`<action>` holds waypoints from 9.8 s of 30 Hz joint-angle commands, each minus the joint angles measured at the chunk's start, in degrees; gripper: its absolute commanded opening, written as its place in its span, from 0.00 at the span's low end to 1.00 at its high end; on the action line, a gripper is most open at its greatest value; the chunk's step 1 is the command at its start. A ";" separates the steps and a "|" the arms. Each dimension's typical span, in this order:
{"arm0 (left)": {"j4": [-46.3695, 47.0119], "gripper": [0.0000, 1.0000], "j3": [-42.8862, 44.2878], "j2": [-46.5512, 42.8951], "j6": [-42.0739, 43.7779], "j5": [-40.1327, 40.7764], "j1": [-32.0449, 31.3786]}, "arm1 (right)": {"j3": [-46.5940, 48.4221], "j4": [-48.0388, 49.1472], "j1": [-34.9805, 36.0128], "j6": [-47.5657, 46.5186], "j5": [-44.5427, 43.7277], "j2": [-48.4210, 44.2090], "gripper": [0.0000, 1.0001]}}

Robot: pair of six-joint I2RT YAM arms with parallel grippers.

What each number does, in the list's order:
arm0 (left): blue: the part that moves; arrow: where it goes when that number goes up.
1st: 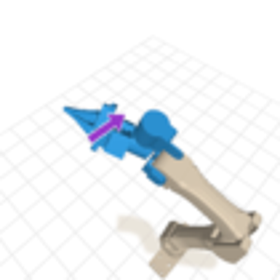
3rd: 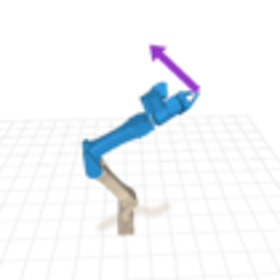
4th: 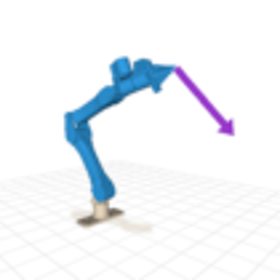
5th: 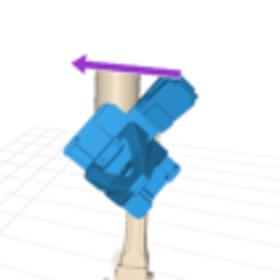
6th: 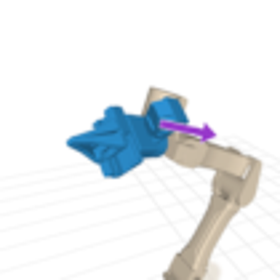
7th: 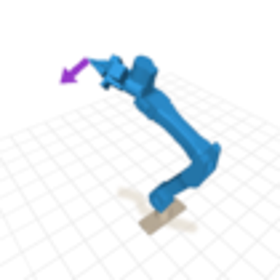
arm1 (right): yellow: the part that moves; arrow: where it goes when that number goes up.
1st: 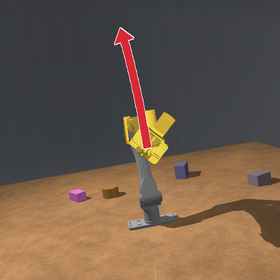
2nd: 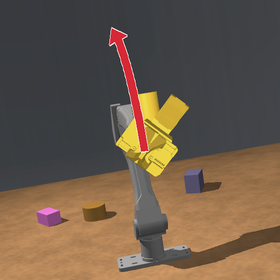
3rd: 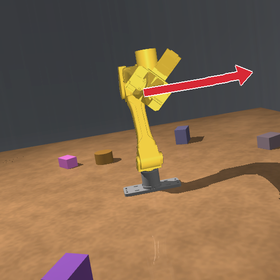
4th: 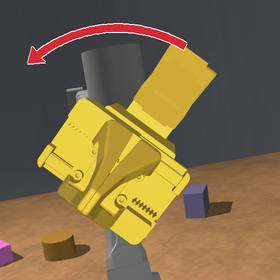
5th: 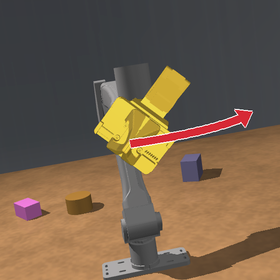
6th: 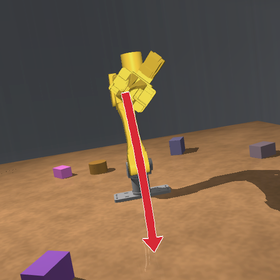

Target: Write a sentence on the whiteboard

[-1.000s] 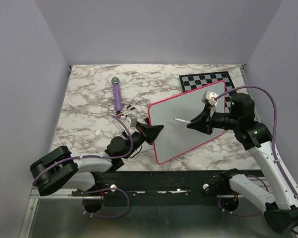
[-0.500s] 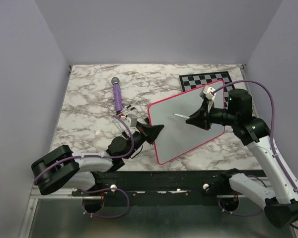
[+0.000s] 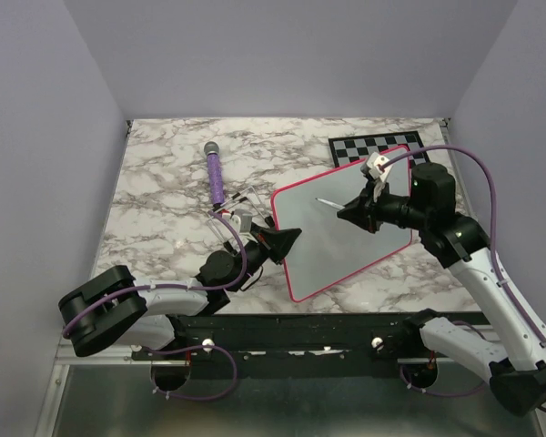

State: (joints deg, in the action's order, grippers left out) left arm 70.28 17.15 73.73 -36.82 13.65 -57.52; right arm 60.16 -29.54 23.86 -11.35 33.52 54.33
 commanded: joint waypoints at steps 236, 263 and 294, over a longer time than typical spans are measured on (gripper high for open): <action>-0.67 0.00 -0.97 0.80 1.84 5.07 -1.02 | -3.03 -0.51 2.77 -7.01 -14.62 4.48 0.00; -0.58 0.00 -0.62 1.41 1.92 4.81 -1.02 | 1.54 -4.13 2.77 -8.77 -5.92 7.46 0.01; 0.21 0.00 -0.80 1.85 2.19 3.84 -1.02 | -0.66 -0.52 -0.57 -5.61 -9.61 6.67 0.01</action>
State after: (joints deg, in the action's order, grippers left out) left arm 70.30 16.88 74.81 -40.05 18.26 -58.26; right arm 59.61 -31.64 23.53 -17.80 24.69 60.47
